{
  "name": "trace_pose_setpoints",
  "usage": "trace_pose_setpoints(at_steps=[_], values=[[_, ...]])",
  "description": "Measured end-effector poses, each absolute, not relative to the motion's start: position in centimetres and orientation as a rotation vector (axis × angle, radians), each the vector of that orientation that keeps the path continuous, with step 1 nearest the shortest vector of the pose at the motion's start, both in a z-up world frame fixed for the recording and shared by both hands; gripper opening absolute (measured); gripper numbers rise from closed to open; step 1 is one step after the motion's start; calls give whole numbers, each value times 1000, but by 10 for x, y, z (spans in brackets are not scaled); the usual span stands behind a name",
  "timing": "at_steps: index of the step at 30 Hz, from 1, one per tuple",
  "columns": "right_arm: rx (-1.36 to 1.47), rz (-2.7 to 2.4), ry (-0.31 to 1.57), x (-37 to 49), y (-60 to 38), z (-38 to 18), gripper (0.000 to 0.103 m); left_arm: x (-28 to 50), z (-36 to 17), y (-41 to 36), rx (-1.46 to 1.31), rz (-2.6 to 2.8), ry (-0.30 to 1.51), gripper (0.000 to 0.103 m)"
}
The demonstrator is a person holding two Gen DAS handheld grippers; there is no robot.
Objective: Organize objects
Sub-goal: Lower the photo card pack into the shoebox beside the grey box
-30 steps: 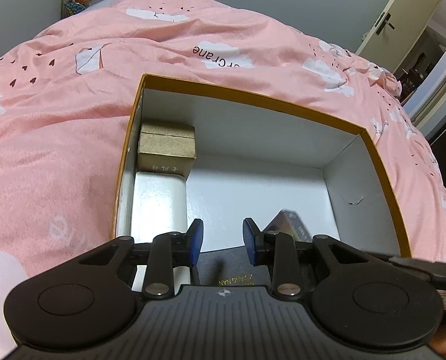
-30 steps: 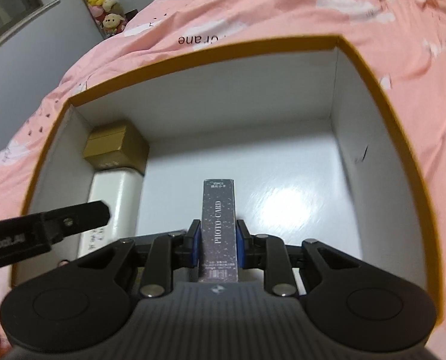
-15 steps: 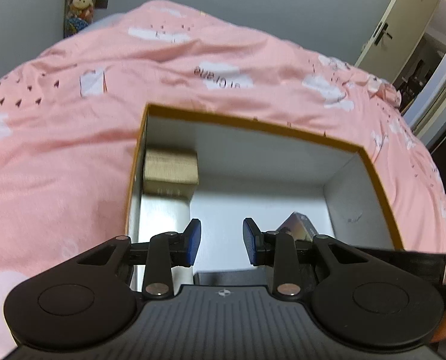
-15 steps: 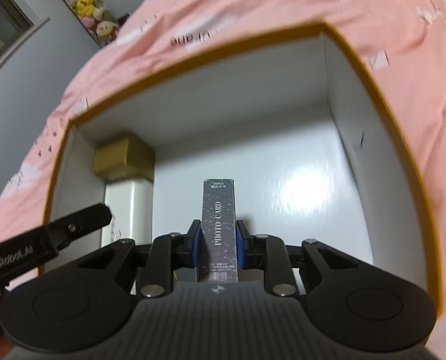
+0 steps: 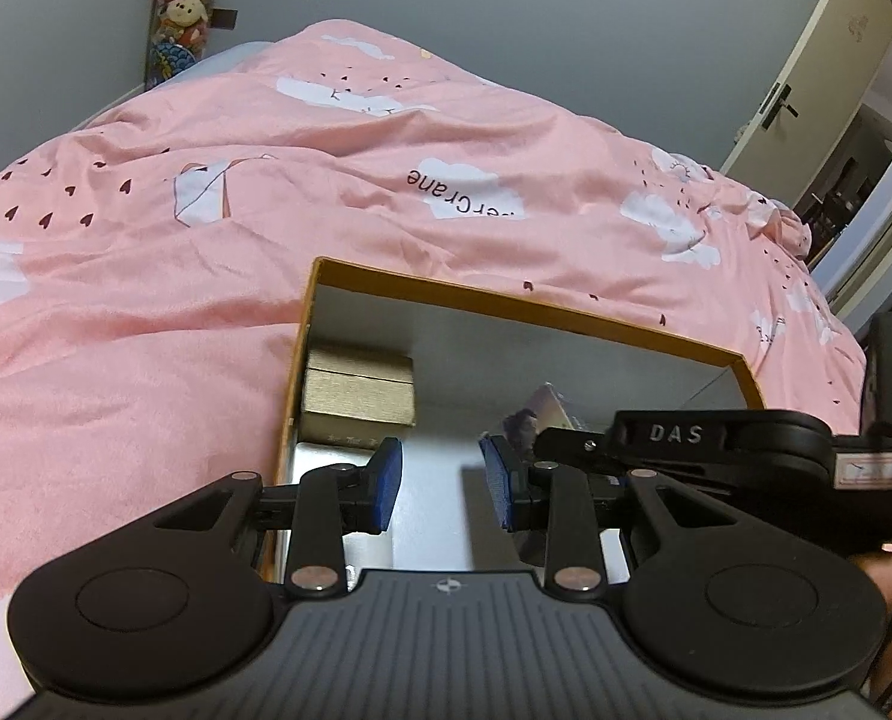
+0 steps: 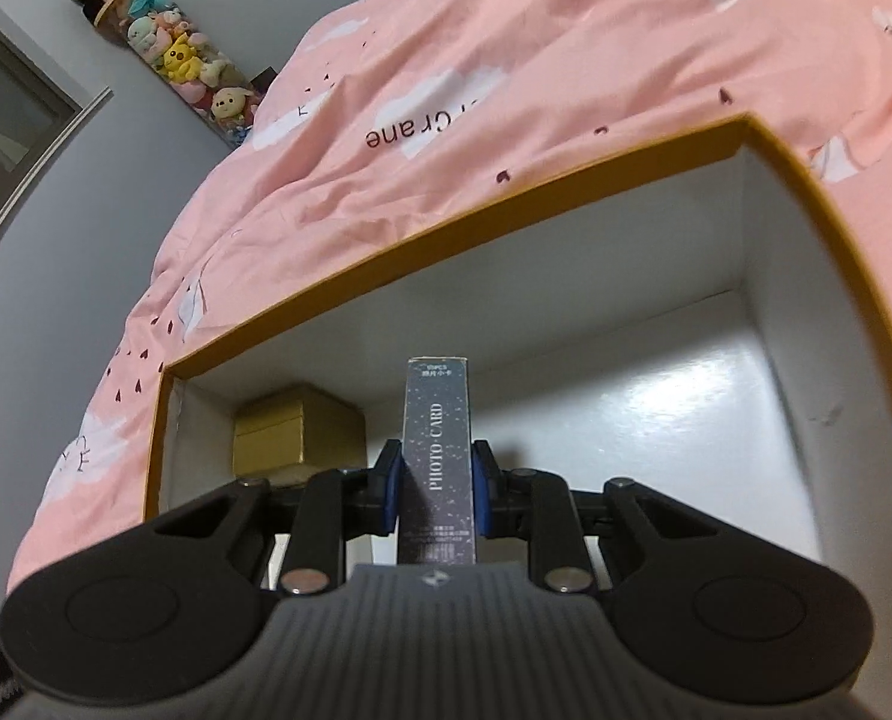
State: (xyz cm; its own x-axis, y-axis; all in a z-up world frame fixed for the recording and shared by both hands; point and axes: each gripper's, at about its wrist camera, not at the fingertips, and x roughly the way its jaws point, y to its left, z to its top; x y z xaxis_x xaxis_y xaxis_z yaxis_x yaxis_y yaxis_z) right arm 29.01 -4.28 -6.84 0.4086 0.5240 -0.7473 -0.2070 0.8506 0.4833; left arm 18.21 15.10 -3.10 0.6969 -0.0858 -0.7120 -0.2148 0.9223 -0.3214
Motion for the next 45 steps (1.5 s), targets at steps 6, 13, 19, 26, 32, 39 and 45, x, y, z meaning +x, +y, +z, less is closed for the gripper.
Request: trace_pose_setpoints(at_steps=[6, 13, 19, 26, 32, 39, 45], values=[[385, 479, 1082, 302, -30, -80, 24, 186, -36, 165, -443, 87, 809, 35], [425, 545, 1154, 308, -17, -97, 24, 186, -38, 170, -457, 97, 812, 35], [319, 591, 1240, 306, -11, -105, 28, 187, -40, 169, -458, 93, 822, 35], [127, 556, 1220, 307, -2, -100, 40, 186, -41, 163, -444, 94, 827, 35], [124, 562, 1254, 316, -5, -108, 46, 186, -42, 163, -443, 92, 828, 35], [210, 595, 1229, 316, -10, -99, 27, 184, -42, 162, -445, 95, 826, 35], [179, 579, 1182, 312, -24, -82, 24, 180, -40, 160, -442, 80, 823, 35]])
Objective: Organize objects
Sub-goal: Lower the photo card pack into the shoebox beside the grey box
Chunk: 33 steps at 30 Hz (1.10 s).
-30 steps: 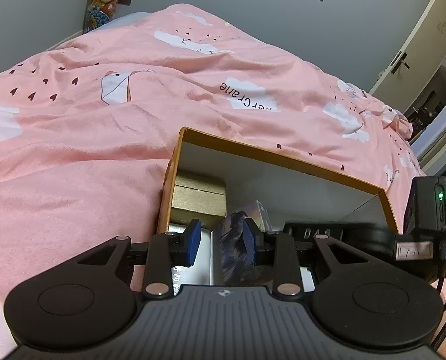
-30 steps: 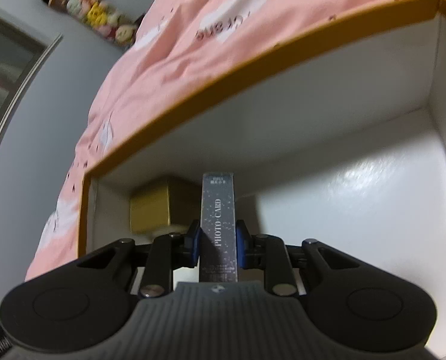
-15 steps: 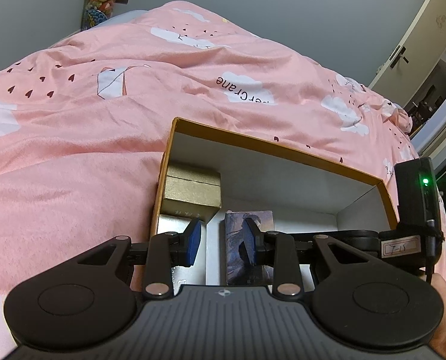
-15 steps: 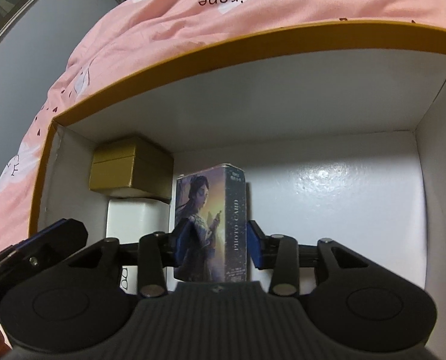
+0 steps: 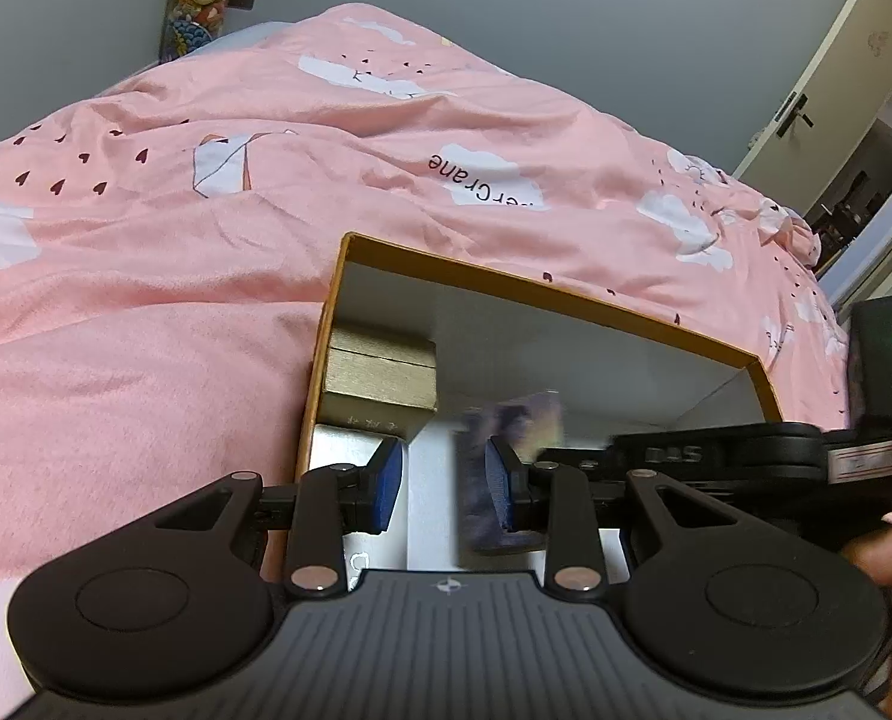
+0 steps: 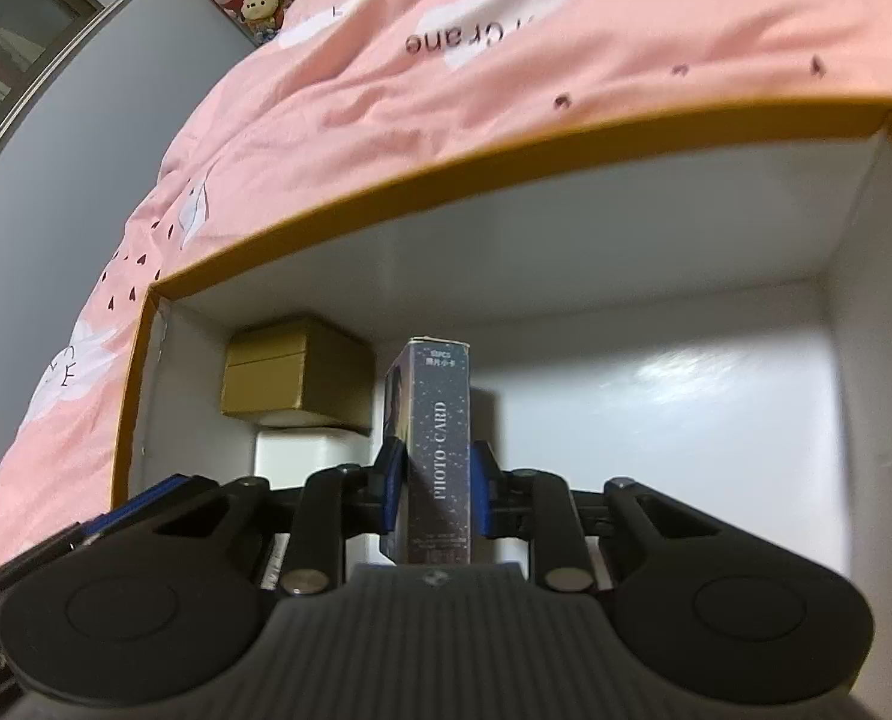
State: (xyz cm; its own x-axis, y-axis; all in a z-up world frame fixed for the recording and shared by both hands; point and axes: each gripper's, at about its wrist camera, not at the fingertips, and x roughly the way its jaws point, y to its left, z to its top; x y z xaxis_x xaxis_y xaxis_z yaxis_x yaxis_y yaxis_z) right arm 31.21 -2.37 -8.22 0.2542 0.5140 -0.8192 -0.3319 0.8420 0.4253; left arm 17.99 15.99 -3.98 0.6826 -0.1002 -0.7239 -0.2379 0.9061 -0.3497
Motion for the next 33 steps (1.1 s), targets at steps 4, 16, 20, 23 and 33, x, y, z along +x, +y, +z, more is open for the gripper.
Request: trace_pose_setpoints(at_steps=[4, 16, 20, 23, 33], values=[[95, 533, 1175, 306, -48, -69, 24, 179, -39, 152, -422, 43, 832, 35], [94, 580, 1363, 282, -85, -85, 24, 169, -43, 132, -367, 7, 872, 35], [107, 625, 1415, 280, -84, -91, 24, 165, -46, 130, -368, 8, 890, 35], [99, 641, 1430, 280, -82, -93, 25, 163, -49, 127, -367, 2, 900, 35], [-2, 582, 1427, 279, -73, -97, 38, 155, -51, 117, -357, -7, 901, 35]])
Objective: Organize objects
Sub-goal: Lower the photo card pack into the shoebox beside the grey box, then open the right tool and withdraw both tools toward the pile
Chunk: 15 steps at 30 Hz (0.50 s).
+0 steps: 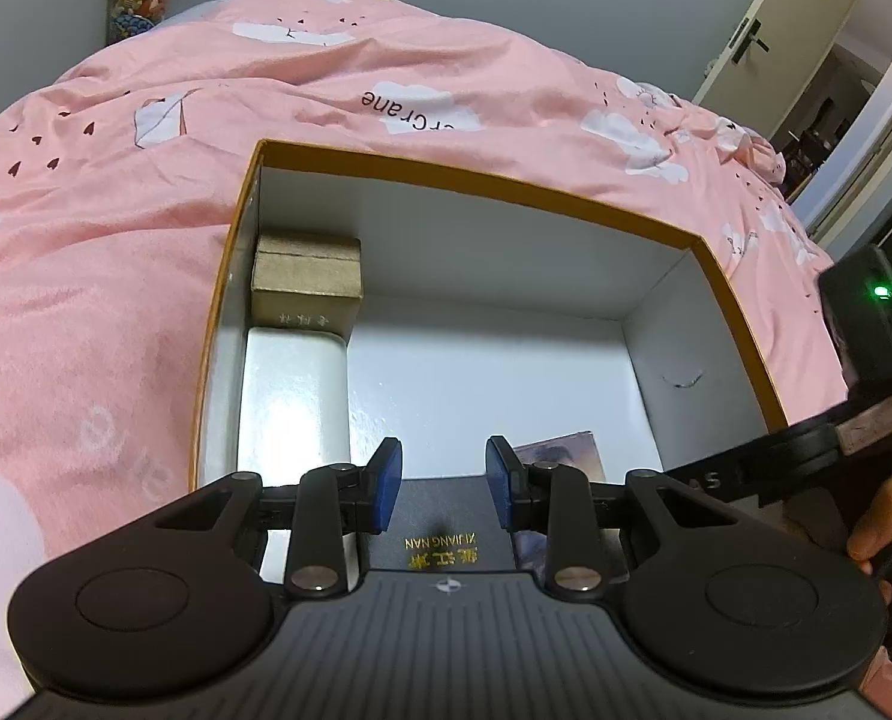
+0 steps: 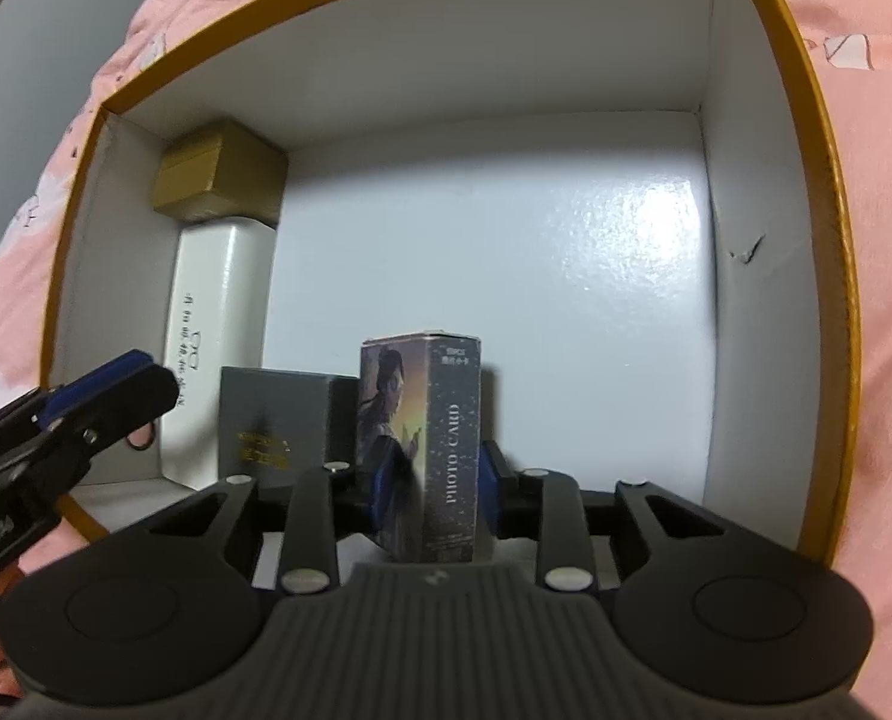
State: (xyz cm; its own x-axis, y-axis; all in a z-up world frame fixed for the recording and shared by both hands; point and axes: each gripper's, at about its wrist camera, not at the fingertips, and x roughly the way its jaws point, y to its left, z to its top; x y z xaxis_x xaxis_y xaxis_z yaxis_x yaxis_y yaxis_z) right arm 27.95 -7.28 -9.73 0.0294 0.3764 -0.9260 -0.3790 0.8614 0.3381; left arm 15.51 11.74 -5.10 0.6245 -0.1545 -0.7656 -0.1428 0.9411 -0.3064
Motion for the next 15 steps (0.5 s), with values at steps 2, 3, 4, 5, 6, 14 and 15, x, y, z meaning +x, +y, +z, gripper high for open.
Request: trace_pose_setpoints(at_steps=[2, 3, 4, 5, 6, 14, 15], values=[[-46, 545, 1430, 279, -71, -102, 39, 153, -52, 117, -358, -2, 900, 35], [-64, 536, 1433, 279, -70, -105, 40, 152, -52, 117, -359, -1, 900, 35], [-54, 539, 1434, 279, -71, -106, 40, 151, -52, 117, -361, 1, 900, 35], [-46, 539, 1436, 280, -71, -106, 40, 151, -52, 118, -362, 1, 900, 35], [-44, 538, 1431, 280, -72, -105, 38, 151, -52, 118, -363, 1, 901, 35], [-85, 602, 1417, 272, -60, -104, 24, 149, -53, 118, -360, 2, 903, 35], [-102, 607, 1408, 271, -58, -103, 24, 149, -53, 117, -359, 2, 904, 35]])
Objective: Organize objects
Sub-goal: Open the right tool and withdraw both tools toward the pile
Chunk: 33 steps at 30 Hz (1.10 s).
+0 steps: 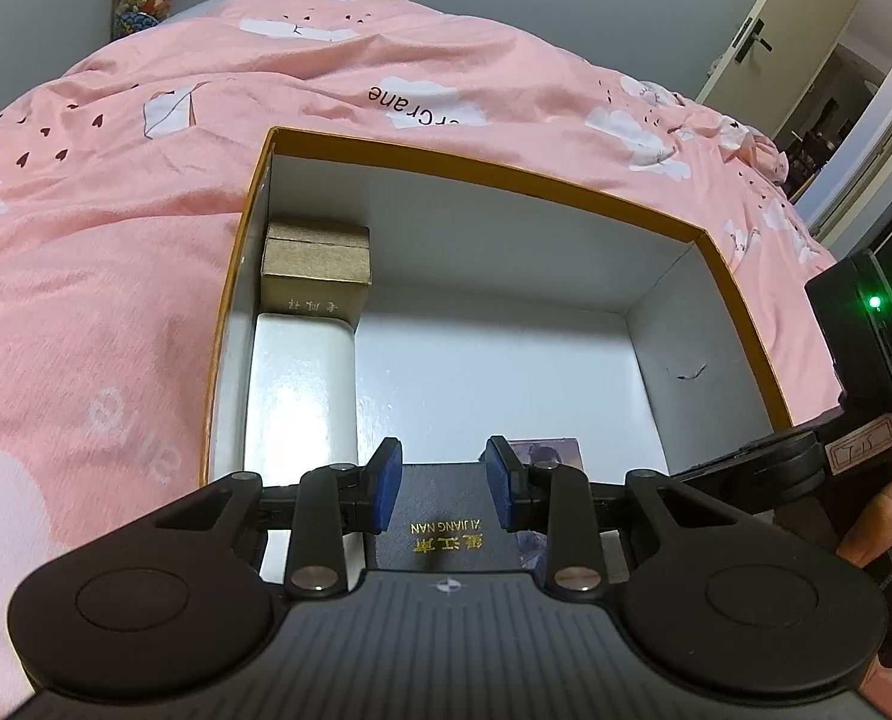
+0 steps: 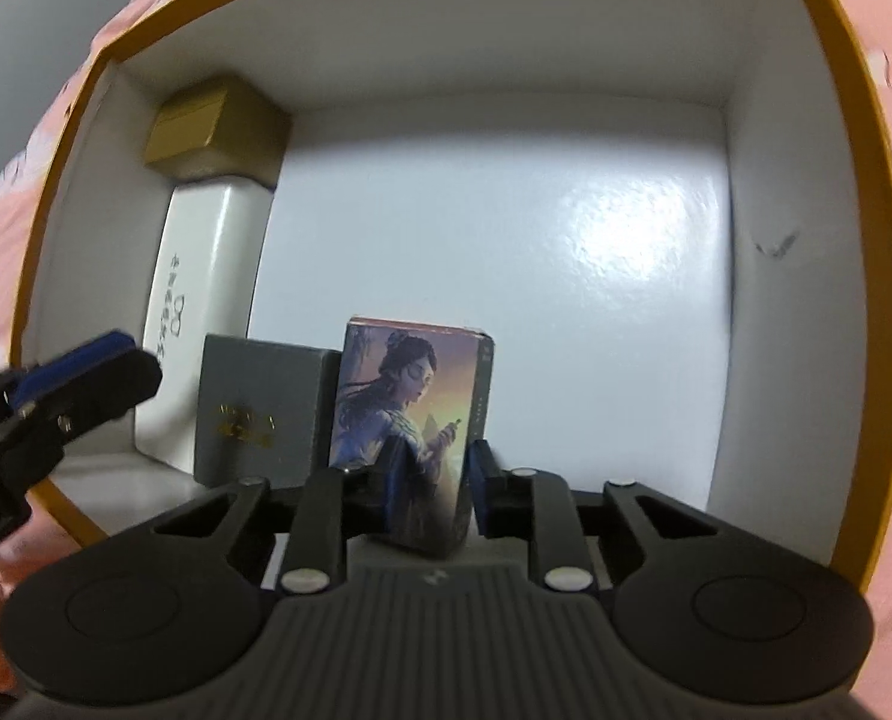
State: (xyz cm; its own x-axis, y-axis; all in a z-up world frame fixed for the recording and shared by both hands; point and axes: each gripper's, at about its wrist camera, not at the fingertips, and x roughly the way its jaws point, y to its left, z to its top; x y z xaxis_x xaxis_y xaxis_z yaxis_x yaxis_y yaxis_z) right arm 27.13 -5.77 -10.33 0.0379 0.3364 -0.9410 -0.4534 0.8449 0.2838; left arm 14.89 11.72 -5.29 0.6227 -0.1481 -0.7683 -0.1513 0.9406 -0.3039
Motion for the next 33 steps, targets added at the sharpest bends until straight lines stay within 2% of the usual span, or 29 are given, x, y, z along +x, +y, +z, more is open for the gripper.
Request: trace_pose_setpoints(at_steps=[7, 19, 25, 33], values=[[-115, 613, 1374, 267, -57, -100, 24, 139, -45, 107, -326, -20, 891, 35], [-107, 632, 979, 198, -90, -32, 26, 95, -17, 92, -279, -94, 839, 35], [-91, 636, 854, 153, -111, -12, 26, 72, -16, 89, -270, -138, 865, 35], [-94, 619, 927, 117, -117, -29, 27, 46, -28, 92, -216, -180, 958, 35]])
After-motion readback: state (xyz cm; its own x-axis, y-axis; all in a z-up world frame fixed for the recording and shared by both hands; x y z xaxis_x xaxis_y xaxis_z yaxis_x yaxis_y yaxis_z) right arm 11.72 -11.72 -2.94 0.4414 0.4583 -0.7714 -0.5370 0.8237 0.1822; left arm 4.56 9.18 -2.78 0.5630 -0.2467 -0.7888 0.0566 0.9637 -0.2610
